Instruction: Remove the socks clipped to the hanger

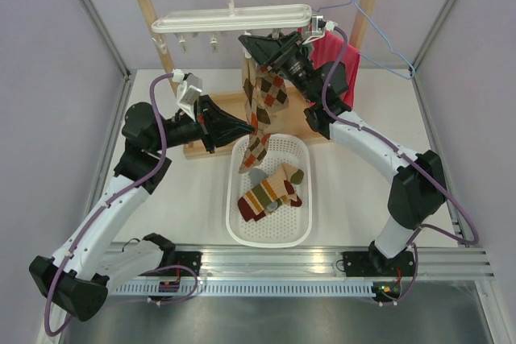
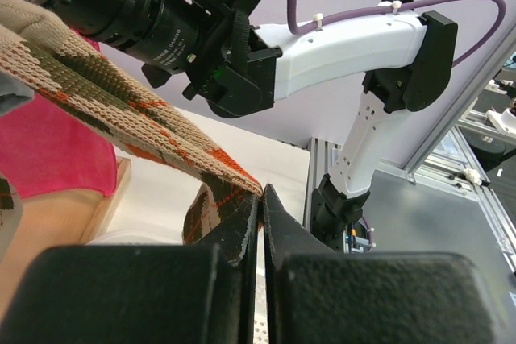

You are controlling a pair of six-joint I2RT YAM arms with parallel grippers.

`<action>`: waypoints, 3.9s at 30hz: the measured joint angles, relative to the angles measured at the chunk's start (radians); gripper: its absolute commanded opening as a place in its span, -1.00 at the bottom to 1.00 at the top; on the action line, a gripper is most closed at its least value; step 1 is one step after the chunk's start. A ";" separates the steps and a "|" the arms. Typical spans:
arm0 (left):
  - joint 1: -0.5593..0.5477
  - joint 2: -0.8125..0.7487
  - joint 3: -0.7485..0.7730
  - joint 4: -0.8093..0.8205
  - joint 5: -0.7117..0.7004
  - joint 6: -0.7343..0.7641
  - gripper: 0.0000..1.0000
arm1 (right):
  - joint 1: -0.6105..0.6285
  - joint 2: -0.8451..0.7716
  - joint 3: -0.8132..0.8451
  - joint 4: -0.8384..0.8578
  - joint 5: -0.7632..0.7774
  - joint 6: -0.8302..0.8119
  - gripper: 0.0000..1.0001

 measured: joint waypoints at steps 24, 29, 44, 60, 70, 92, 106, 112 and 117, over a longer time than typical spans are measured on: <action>-0.002 0.007 -0.013 -0.006 0.021 0.000 -0.95 | 0.006 -0.041 -0.046 -0.023 -0.032 -0.015 -0.60; -0.006 0.007 -0.017 -0.021 0.048 0.000 -0.95 | 0.005 -0.041 -0.046 -0.046 -0.031 -0.024 -0.84; -0.006 -0.003 -0.017 -0.137 -0.042 0.045 -0.95 | 0.007 -0.078 -0.084 -0.148 -0.004 -0.111 0.28; -0.006 -0.013 -0.016 -0.322 -0.380 0.148 -0.95 | 0.055 -0.269 -0.246 -0.395 0.200 -0.378 0.25; -0.061 -0.073 -0.076 -0.364 -0.490 0.164 -0.95 | 0.066 -0.447 -0.445 -0.604 0.377 -0.511 0.26; -0.430 0.084 -0.262 -0.357 -0.992 0.128 -0.95 | -0.061 -0.755 -0.782 -0.779 0.543 -0.477 0.33; -0.433 0.141 -0.261 -0.361 -1.108 0.061 1.00 | -0.087 -0.812 -0.919 -0.802 0.550 -0.417 0.34; -0.430 0.072 -0.262 -0.407 -1.271 0.024 1.00 | -0.087 -0.806 -0.919 -0.802 0.550 -0.417 0.34; -0.374 0.061 -0.240 -0.408 -1.328 0.016 1.00 | -0.088 -0.802 -0.920 -0.802 0.550 -0.418 0.34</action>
